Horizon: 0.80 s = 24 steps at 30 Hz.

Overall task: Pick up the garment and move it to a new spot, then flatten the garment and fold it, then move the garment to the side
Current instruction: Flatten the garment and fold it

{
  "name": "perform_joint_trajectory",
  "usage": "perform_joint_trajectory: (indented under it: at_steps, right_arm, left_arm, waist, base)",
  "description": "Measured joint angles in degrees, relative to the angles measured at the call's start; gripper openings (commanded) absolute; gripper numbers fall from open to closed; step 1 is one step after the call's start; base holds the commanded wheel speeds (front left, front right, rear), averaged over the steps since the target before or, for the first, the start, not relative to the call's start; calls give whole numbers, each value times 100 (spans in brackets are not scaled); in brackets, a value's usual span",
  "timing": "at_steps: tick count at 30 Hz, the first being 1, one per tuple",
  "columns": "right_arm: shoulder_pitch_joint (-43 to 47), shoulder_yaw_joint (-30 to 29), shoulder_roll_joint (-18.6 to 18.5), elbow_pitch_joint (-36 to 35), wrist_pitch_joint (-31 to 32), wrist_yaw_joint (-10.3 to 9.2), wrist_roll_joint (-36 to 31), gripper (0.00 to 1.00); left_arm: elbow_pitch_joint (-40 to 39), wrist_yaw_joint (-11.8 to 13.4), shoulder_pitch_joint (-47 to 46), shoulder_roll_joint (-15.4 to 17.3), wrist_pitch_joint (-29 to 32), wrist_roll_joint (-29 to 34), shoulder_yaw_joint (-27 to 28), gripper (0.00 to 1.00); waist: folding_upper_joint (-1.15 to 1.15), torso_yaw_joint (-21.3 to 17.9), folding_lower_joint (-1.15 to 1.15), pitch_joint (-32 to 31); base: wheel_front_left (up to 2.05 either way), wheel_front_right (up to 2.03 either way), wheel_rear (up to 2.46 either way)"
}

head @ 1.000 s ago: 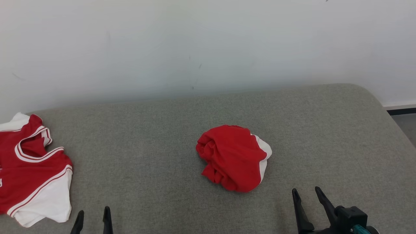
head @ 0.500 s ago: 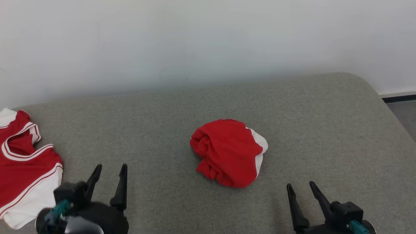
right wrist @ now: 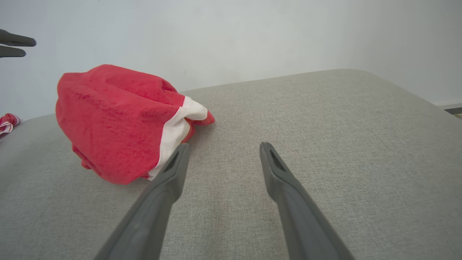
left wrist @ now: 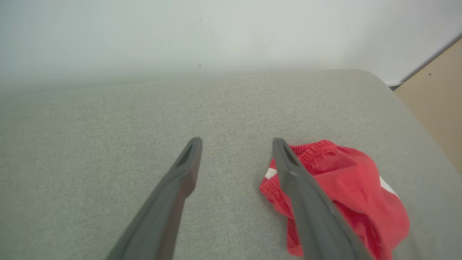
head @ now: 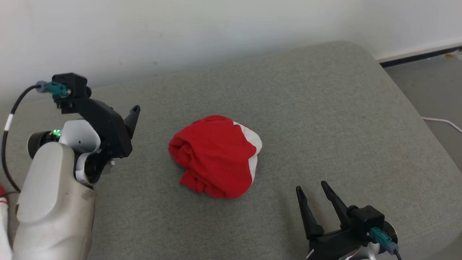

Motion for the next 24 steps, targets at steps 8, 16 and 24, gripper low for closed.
perform_joint_trajectory:
  at_steps: [8,16,24]
  right_arm:
    - [-144,147,0,76,-93,0,51,100]
    - [-260,258,0,107,-151,0,148,100]
    - [-282,343,1,160,-196,0,208,100]
  left_arm:
    - [475,-191,-621,137,483,-53,-416,100]
    - [782,-264,-896,244,676,29,-1261,100]
    - [1026,-280,-950,477,723,-1,-2080,100]
  waist:
    - [1,-627,0,494]
    - [1,-1095,0,923]
    - [1,-1371,-1,1109]
  base:
    - [0,0,0]
    - [0,0,0]
    - [0,0,0]
